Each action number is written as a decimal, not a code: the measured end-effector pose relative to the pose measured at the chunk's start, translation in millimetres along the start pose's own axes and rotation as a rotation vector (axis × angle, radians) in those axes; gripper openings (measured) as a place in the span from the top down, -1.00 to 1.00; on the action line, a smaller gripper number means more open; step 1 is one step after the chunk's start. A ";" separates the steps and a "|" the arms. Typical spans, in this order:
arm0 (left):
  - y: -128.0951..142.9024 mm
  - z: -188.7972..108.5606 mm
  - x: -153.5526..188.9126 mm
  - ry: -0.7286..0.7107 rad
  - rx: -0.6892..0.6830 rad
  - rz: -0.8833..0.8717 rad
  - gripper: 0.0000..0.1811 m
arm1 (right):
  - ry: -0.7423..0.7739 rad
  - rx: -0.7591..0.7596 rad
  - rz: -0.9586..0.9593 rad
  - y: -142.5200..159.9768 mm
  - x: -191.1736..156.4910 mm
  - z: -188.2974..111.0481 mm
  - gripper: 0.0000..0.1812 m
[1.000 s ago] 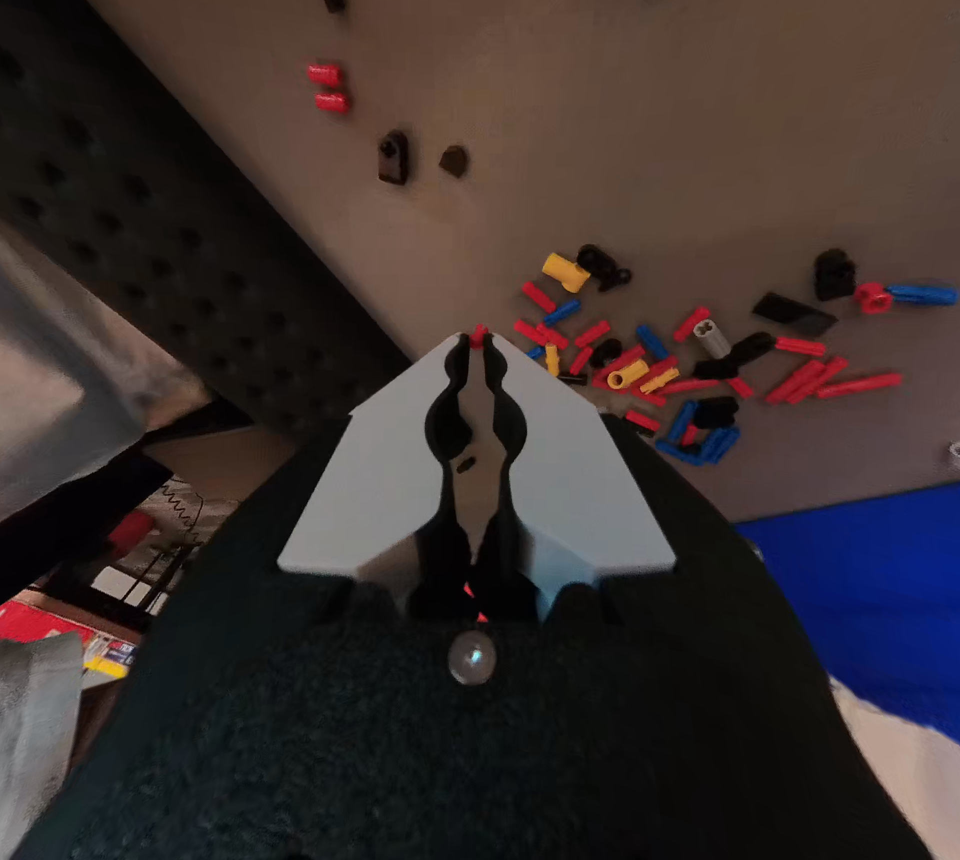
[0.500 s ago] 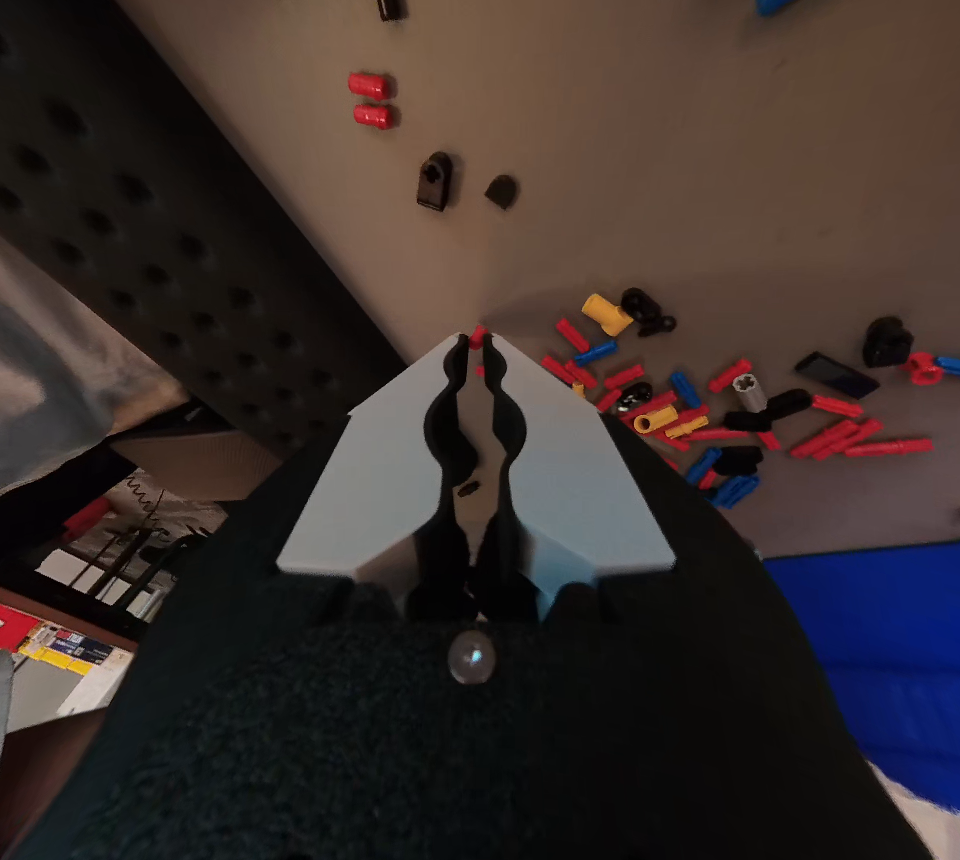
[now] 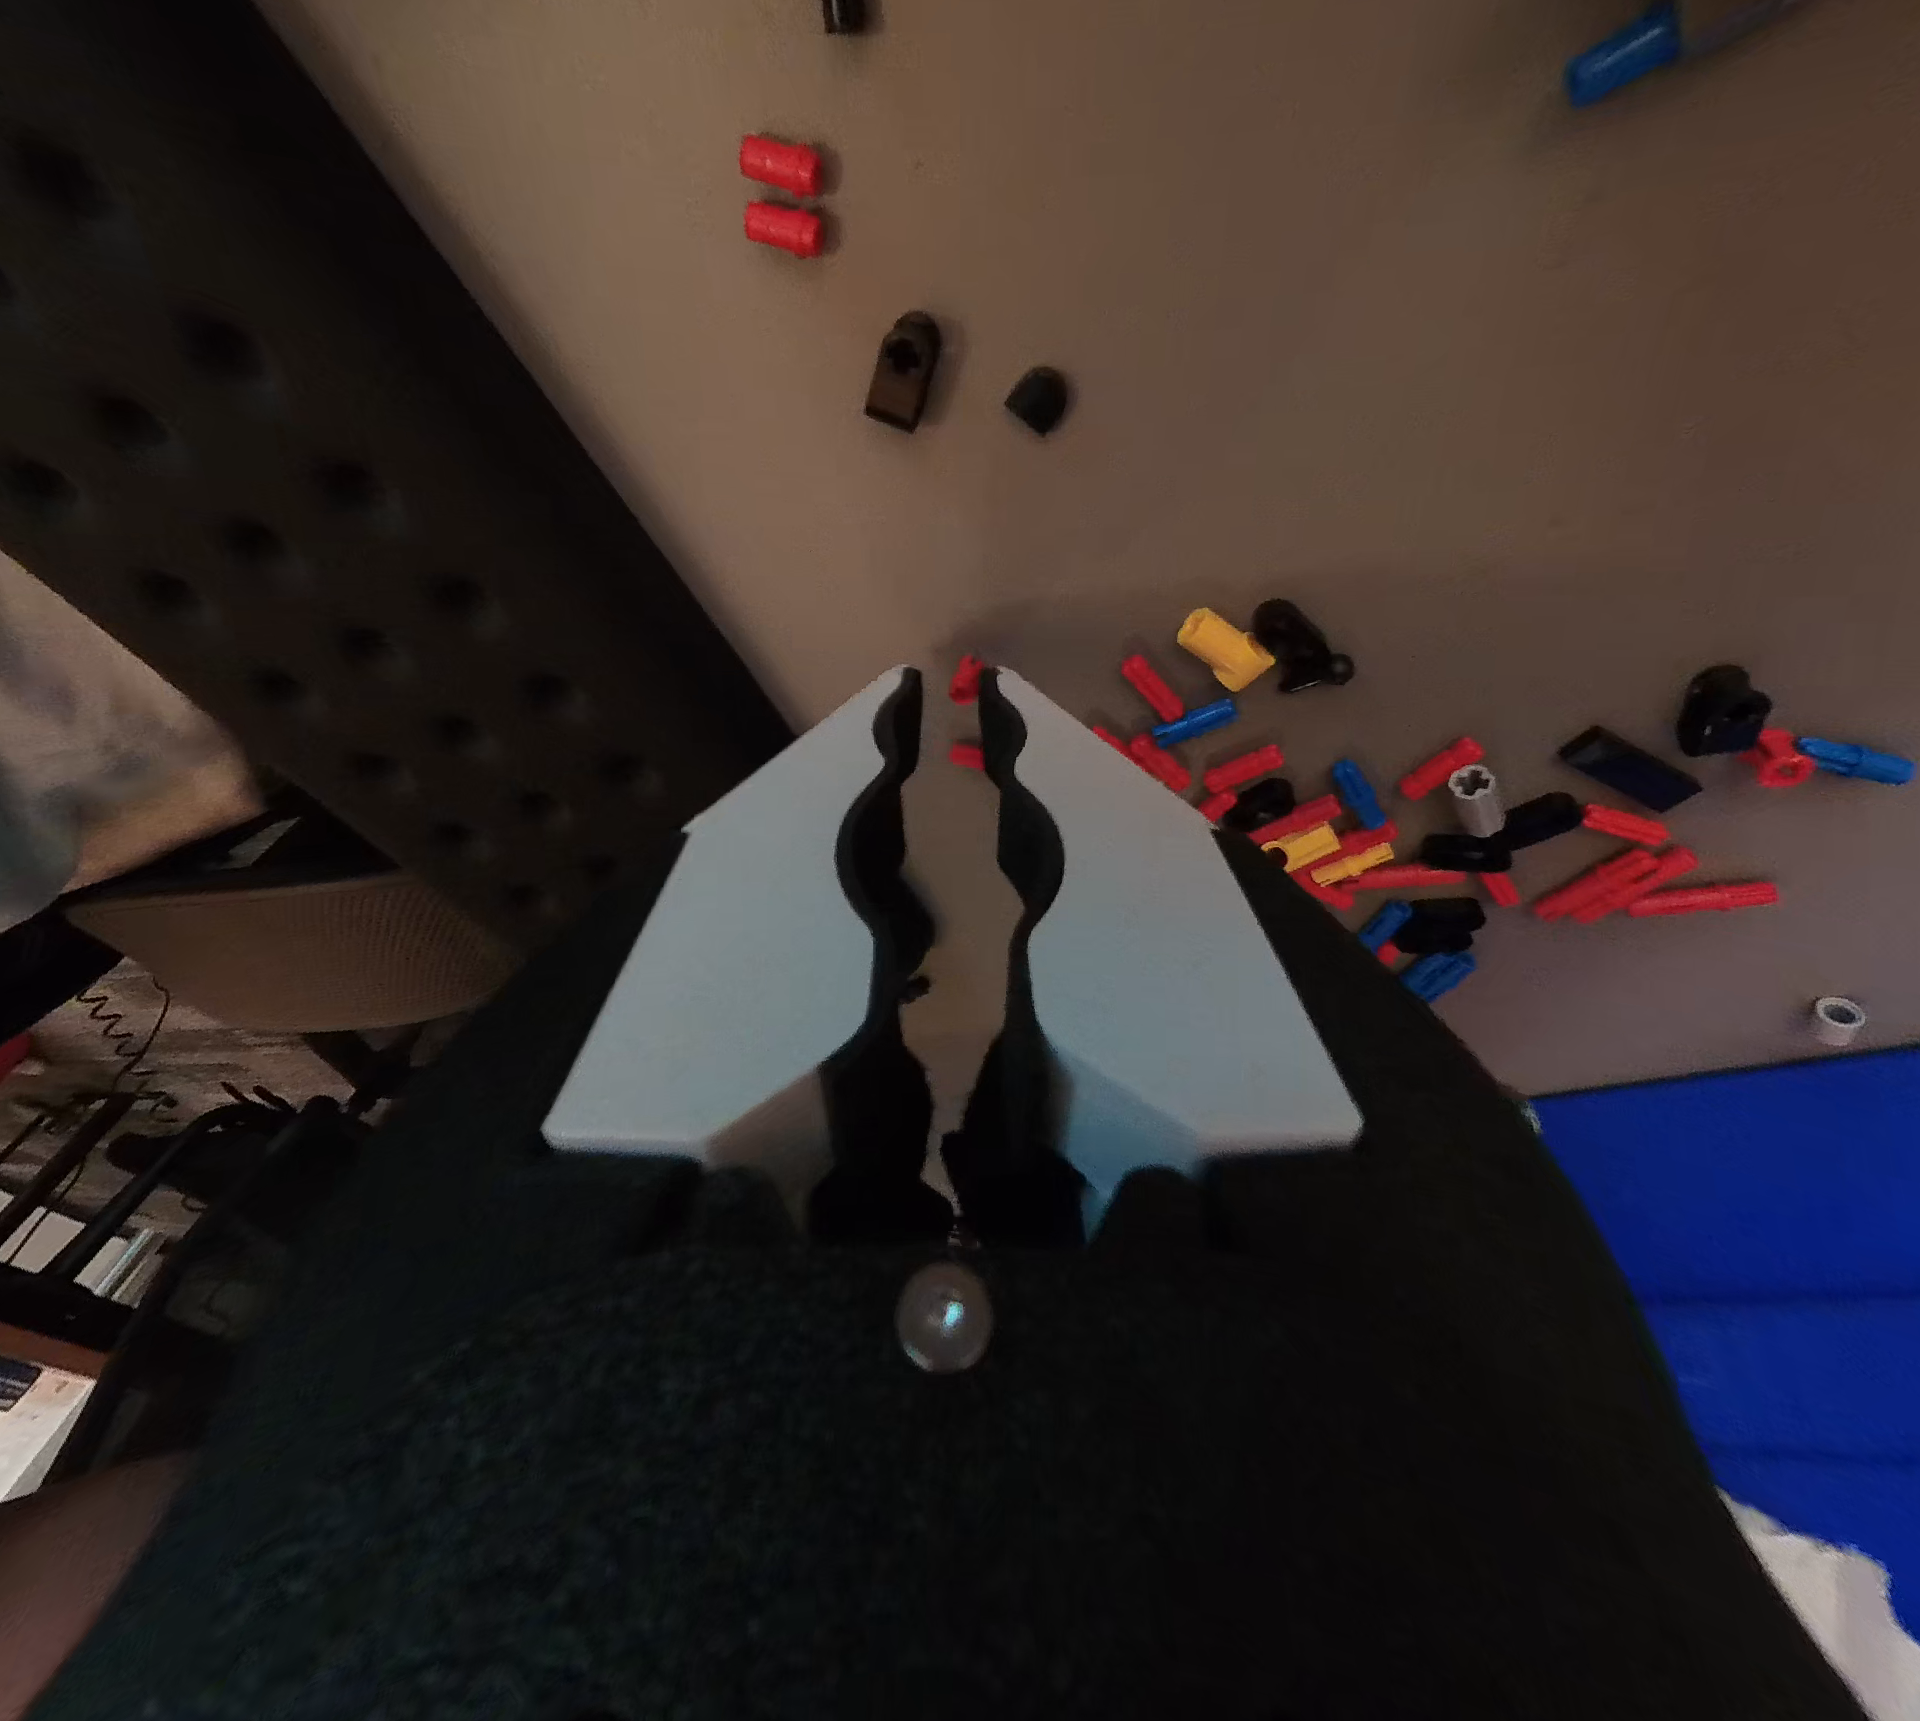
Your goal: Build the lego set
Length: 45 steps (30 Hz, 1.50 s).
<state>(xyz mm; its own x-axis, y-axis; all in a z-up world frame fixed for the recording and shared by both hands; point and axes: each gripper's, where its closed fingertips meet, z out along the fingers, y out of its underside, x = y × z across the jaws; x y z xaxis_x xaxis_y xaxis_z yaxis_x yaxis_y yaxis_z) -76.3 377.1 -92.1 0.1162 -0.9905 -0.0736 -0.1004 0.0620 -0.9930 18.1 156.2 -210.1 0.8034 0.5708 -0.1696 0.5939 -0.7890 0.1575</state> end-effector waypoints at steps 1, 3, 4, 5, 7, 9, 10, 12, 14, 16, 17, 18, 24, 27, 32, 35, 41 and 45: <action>0.2 0.1 0.2 0.001 -0.001 0.001 0.93 | 0.004 0.008 -0.002 -0.7 -0.2 -0.9 0.88; 0.6 -0.1 0.3 0.000 -0.003 0.005 0.93 | 0.026 0.027 -0.007 -0.3 0.6 -3.1 0.88; 0.8 -0.4 0.1 0.000 -0.003 0.006 0.93 | 0.043 0.037 -0.014 1.5 1.4 -4.3 0.88; 1.3 -0.5 0.0 0.000 -0.005 0.007 0.93 | 0.065 0.060 -0.029 2.6 2.6 -5.8 0.88; 0.8 -0.9 -0.8 -0.004 -0.003 0.008 0.93 | 0.104 0.150 -0.069 1.3 3.0 -8.9 0.87; -0.6 -0.9 -0.9 -0.002 0.002 0.007 0.93 | 0.138 0.219 -0.077 4.6 4.6 -9.4 0.87; -1.2 -0.8 -0.8 -0.001 0.003 0.006 0.93 | 0.148 0.245 -0.072 7.2 4.9 -9.0 0.87; -1.0 -0.7 -0.3 0.001 0.002 0.009 0.93 | 0.171 0.315 -0.065 9.7 4.1 -9.5 0.87; -0.1 -0.7 0.1 0.000 -0.001 0.015 0.93 | 0.190 0.385 -0.067 10.0 0.5 -11.0 0.88; -0.6 -0.6 1.1 0.002 0.000 0.019 0.93 | 0.206 0.437 -0.065 10.1 -3.3 -11.0 0.88; -0.5 -0.3 1.7 0.003 -0.001 0.020 0.93 | 0.205 0.451 -0.053 10.5 -5.4 -9.7 0.87; -0.2 0.0 2.3 0.004 -0.002 0.022 0.93 | 0.204 0.458 -0.035 10.7 -6.7 -8.1 0.85; 1.8 0.6 6.6 0.010 -0.012 0.044 0.93 | 0.236 0.547 0.027 -0.9 -10.4 -5.2 0.83; 3.3 1.1 8.4 0.014 -0.017 0.049 0.93 | 0.215 0.554 0.046 -3.4 -11.4 -0.5 0.83; 4.4 0.9 8.4 0.010 -0.021 0.062 0.93 | 0.201 0.570 0.077 -4.7 -10.4 1.4 0.84; 4.3 0.7 7.2 0.009 -0.020 0.057 0.93 | 0.221 0.599 0.080 -4.2 -10.5 -1.5 0.84; 4.8 1.7 8.9 0.012 -0.023 0.065 0.93 | 0.219 0.586 0.147 4.2 -10.6 5.1 0.83; 6.2 2.3 10.4 0.014 -0.028 0.073 0.93 | 0.221 0.612 0.141 -1.7 -13.0 6.3 0.85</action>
<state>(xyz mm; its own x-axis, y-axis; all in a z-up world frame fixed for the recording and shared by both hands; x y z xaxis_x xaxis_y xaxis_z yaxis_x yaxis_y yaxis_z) -73.4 367.5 -99.2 0.0938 -0.9851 -0.1439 -0.1357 0.1305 -0.9821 6.4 148.8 -214.3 0.9003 0.4344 0.0258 0.4025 -0.8088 -0.4287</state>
